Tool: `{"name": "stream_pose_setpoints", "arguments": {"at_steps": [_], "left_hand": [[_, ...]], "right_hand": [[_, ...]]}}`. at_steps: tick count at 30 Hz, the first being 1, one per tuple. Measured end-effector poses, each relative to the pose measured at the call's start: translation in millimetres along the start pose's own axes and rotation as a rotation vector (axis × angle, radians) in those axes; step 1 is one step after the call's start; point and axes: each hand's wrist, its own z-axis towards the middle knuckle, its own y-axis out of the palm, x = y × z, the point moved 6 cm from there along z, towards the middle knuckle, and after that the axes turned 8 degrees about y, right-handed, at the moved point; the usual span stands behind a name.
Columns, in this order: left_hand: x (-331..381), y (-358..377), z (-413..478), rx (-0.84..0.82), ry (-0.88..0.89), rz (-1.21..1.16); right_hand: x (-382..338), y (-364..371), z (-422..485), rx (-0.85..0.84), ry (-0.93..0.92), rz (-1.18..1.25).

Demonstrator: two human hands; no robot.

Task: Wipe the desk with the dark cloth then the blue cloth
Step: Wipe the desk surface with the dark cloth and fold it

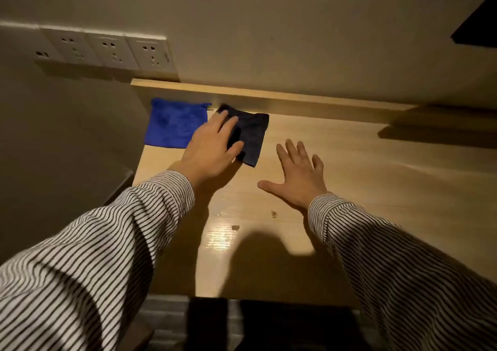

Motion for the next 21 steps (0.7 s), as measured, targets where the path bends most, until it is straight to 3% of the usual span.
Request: {"name": "stream_pose_setpoints", "arguments": {"at_steps": [4, 8, 13, 21], "left_hand": [[-0.2, 33.1, 35.0, -0.157, 0.123, 0.100], [-10.2, 59.7, 48.3, -0.242, 0.102, 0.206], [-16.4, 68.8, 43.9, -0.234, 0.086, 0.254], [-18.5, 71.6, 21.4, -0.255, 0.215, 0.259]], "right_hand": [[5.1, 10.9, 2.9, 0.079, -0.014, -0.034], [5.7, 11.6, 3.5, 0.082, -0.026, -0.015], [3.5, 10.3, 2.7, 0.089, -0.023, -0.014], [7.4, -2.8, -5.3, 0.005, -0.007, 0.104]]}}
